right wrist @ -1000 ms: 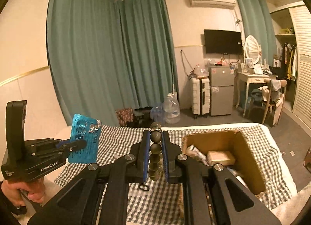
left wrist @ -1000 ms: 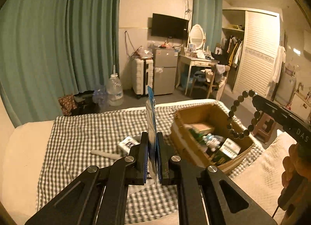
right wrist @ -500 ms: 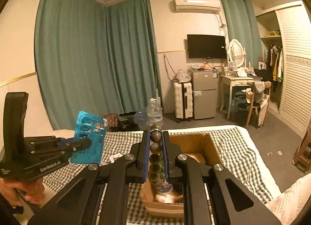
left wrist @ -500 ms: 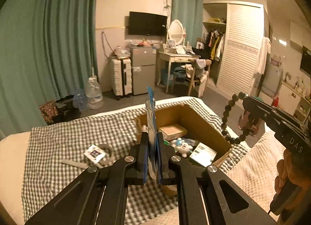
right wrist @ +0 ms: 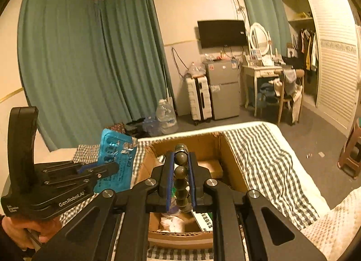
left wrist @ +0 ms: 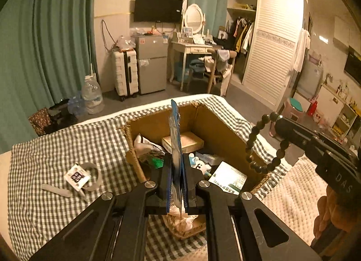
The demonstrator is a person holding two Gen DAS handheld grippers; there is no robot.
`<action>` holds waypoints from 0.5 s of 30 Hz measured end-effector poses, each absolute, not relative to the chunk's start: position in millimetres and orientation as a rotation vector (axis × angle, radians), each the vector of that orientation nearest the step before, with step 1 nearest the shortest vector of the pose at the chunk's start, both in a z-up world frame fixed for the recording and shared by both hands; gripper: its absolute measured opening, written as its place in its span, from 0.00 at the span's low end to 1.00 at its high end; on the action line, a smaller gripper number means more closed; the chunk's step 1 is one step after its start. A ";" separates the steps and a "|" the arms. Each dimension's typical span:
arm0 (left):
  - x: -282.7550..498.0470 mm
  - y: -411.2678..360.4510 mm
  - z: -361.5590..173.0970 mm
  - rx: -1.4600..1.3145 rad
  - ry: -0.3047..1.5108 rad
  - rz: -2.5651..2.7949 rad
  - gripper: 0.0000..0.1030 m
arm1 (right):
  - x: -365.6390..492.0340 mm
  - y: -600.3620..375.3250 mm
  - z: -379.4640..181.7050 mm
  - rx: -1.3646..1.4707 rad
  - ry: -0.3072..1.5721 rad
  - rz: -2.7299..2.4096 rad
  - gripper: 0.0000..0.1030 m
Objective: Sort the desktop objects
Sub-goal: 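Carry the blister pack with left tool while right tool carries the bracelet to box, then lower the blister pack and bracelet into the box and open both tools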
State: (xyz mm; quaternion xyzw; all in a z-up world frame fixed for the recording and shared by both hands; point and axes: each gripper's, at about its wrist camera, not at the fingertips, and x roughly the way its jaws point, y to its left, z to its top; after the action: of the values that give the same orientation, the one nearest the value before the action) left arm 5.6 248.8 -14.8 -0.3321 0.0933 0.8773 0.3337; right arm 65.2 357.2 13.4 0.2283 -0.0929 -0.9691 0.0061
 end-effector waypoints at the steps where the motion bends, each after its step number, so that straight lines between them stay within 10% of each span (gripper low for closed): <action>1: 2.8 252.9 -18.9 -0.875 0.245 2.285 0.07 | 62.1 357.3 8.7 0.730 -0.295 -3.030 0.11; 15: -38.1 292.3 -78.1 -0.984 0.273 2.180 0.09 | 17.1 379.2 -38.4 0.899 -0.363 -3.016 0.11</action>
State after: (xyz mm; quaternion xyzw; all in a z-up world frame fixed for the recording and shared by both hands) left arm -38.1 292.3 -78.1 -0.3816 0.1056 0.8453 0.3588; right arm 17.1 379.2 -38.4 0.2838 -0.1146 -0.9519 -0.0131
